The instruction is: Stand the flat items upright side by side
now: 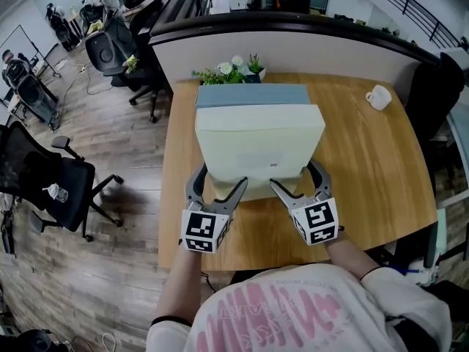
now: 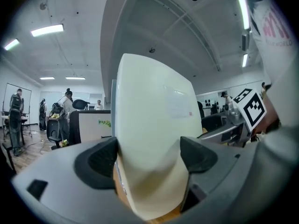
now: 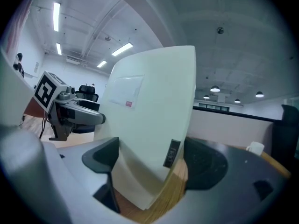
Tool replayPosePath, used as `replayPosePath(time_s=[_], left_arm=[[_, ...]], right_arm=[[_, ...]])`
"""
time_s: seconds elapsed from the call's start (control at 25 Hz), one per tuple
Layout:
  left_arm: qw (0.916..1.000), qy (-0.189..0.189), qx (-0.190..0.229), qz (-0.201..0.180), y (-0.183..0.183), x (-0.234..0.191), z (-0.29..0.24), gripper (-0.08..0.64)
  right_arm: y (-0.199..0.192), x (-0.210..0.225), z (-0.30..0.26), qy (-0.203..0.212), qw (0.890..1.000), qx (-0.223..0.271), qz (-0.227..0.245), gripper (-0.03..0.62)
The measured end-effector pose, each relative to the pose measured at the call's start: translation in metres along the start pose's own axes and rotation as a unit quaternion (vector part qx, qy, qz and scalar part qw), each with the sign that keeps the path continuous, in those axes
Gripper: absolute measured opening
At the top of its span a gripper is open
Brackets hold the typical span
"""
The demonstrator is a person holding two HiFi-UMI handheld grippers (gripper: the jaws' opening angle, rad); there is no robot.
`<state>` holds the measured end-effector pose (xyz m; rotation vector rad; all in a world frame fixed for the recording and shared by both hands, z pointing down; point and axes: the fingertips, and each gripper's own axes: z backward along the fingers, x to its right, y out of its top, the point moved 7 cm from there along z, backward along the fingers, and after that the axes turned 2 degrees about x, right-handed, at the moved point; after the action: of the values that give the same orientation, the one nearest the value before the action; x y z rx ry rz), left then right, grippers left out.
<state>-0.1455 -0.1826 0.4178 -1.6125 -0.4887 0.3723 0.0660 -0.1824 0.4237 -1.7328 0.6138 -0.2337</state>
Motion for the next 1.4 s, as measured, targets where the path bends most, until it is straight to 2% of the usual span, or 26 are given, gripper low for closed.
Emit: replayPosePath(time_s=[0.24,0.44,0.6,1.12,1.4], left_arm=[[0.9999,0.004,-0.005,-0.015,-0.012,-0.012,-0.007,0.413],[0.9992,0.007,-0.013,-0.036,-0.016,-0.013,-0.011,0.410],[0.9990,0.012,-0.022,-0.038,-0.015,-0.016,-0.018,0.408],[0.9972,0.005,-0.060,-0.045,-0.010,-0.026,-0.027,0.419],[0.9932,0.005,-0.087,-0.078,-0.012,-0.025,-0.023,0.397]], right_arm=[[-0.007,-0.003,-0.011,0.004,1.000,-0.018,0.019,0.428],[-0.006,-0.004,-0.015,0.006,1.000,-0.014,0.024,0.426],[-0.005,0.001,-0.020,0.002,1.000,-0.011,0.014,0.427],[-0.005,0.001,-0.023,0.005,1.000,-0.016,0.025,0.428],[-0.005,0.003,-0.022,0.006,1.000,-0.017,0.017,0.428]])
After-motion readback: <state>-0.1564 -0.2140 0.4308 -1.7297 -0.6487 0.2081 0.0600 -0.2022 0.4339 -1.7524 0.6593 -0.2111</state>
